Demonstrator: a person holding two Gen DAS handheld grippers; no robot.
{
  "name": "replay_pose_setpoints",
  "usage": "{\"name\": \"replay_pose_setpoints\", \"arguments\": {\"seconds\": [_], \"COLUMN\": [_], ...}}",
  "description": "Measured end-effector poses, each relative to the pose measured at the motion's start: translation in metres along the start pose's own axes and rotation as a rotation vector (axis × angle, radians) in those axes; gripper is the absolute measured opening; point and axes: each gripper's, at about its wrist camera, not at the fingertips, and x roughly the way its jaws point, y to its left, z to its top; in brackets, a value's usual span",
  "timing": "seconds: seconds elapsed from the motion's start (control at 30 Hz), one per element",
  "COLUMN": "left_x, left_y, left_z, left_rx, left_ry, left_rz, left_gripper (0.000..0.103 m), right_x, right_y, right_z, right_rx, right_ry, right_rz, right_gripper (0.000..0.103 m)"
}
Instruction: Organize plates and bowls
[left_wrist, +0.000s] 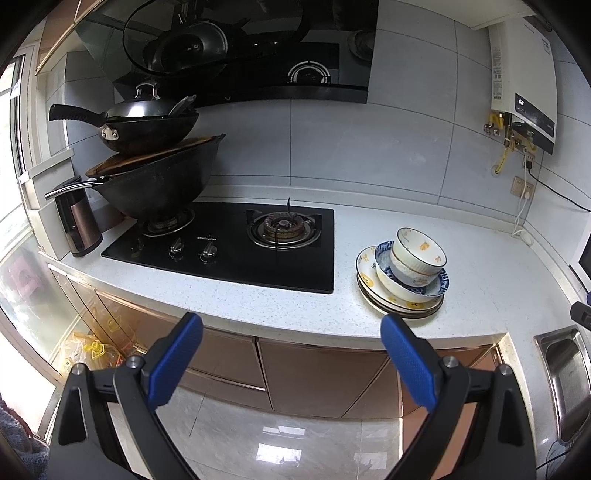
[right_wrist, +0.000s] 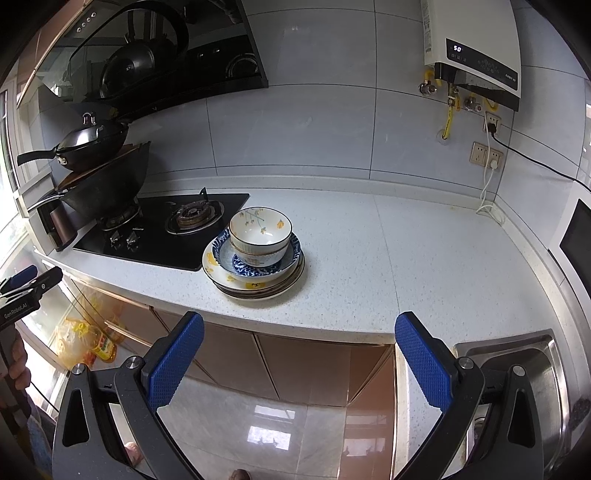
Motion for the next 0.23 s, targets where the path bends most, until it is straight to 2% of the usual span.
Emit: {"name": "replay_pose_setpoints", "arguments": {"seconds": [0.23], "left_x": [-0.0012], "left_y": [-0.0019], "left_z": [-0.0005], "left_rx": [0.0], "left_ry": [-0.002], "left_rz": [-0.014], "left_gripper": [0.098], "right_x": [0.0012], "right_y": [0.001], "right_z": [0.0], "right_rx": [-0.002], "right_ry": [0.002], "right_rz": [0.002], "right_gripper": [0.102]}}
